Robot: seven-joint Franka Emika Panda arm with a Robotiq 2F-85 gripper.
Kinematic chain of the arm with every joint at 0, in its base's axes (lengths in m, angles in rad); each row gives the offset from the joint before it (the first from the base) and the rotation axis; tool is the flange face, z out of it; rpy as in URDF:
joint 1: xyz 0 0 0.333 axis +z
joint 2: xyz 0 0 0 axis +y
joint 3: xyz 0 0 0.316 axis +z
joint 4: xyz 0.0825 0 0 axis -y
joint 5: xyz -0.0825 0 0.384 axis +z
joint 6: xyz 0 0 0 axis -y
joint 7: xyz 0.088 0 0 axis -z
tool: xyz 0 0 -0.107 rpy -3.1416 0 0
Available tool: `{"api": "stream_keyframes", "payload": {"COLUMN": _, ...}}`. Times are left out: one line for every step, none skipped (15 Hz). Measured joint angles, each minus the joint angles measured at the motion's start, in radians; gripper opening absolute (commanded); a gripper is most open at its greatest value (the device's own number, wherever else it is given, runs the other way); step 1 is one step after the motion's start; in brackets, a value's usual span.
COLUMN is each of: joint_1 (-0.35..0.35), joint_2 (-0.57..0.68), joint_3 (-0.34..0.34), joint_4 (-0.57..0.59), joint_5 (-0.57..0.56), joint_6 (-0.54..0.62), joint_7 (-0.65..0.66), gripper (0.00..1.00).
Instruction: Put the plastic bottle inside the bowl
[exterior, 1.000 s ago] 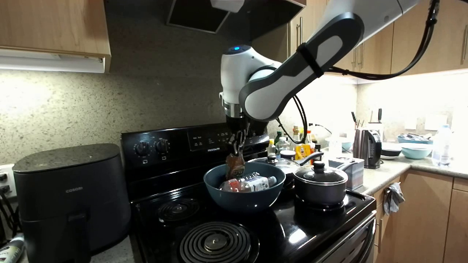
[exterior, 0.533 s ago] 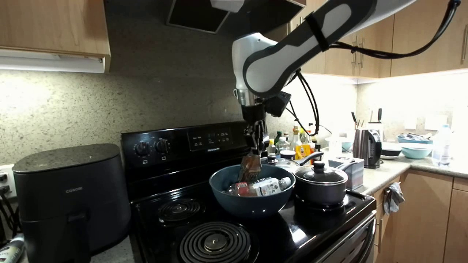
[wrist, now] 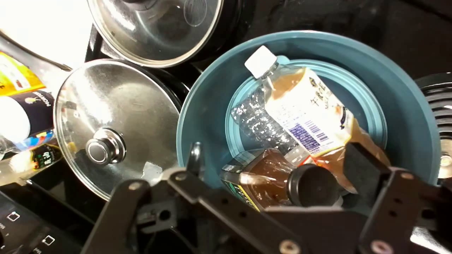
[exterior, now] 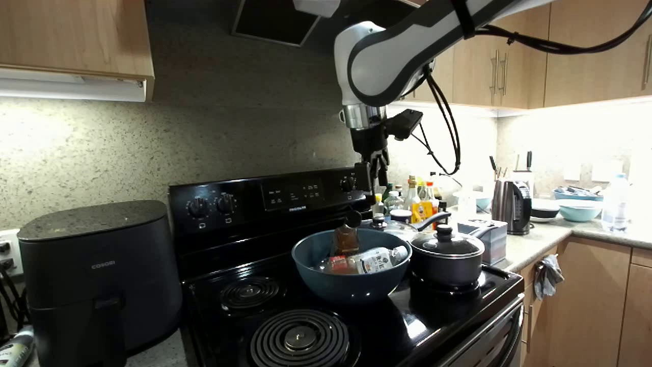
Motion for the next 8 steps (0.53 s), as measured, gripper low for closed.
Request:
{"api": "stream_keyframes", "payload": {"joint_1": 0.0, "joint_2": -0.005, "joint_3": 0.0, "joint_4": 0.0, "joint_5": 0.009, "joint_6": -0.001, "joint_7": 0.0, "gripper": 1.0}}
{"api": "stream_keyframes", "payload": {"joint_1": 0.0, "joint_2": -0.011, "joint_3": 0.0, "joint_4": 0.0, "joint_5": 0.022, "joint_6": 0.0, "joint_7": 0.0, "gripper": 1.0}}
{"api": "stream_keyframes", "payload": {"joint_1": 0.0, "joint_2": -0.019, "joint_3": 0.0, "joint_4": 0.0, "joint_5": 0.042, "joint_6": 0.001, "joint_7": 0.001, "gripper": 1.0}}
{"api": "stream_keyframes", "payload": {"joint_1": 0.0, "joint_2": -0.028, "joint_3": 0.0, "joint_4": 0.0, "joint_5": 0.056, "joint_6": 0.001, "joint_7": 0.001, "gripper": 1.0}}
{"api": "stream_keyframes", "payload": {"joint_1": 0.0, "joint_2": -0.036, "joint_3": 0.0, "joint_4": 0.0, "joint_5": 0.061, "joint_6": 0.001, "joint_7": 0.001, "gripper": 1.0}}
{"api": "stream_keyframes", "payload": {"joint_1": 0.0, "joint_2": -0.04, "joint_3": 0.0, "joint_4": 0.0, "joint_5": 0.062, "joint_6": 0.001, "joint_7": 0.001, "gripper": 1.0}}
{"api": "stream_keyframes", "payload": {"joint_1": 0.0, "joint_2": -0.042, "joint_3": 0.0, "joint_4": 0.0, "joint_5": 0.062, "joint_6": 0.001, "joint_7": 0.001, "gripper": 1.0}}
{"api": "stream_keyframes", "payload": {"joint_1": 0.0, "joint_2": -0.042, "joint_3": 0.0, "joint_4": -0.001, "joint_5": 0.062, "joint_6": 0.001, "joint_7": 0.001, "gripper": 1.0}}
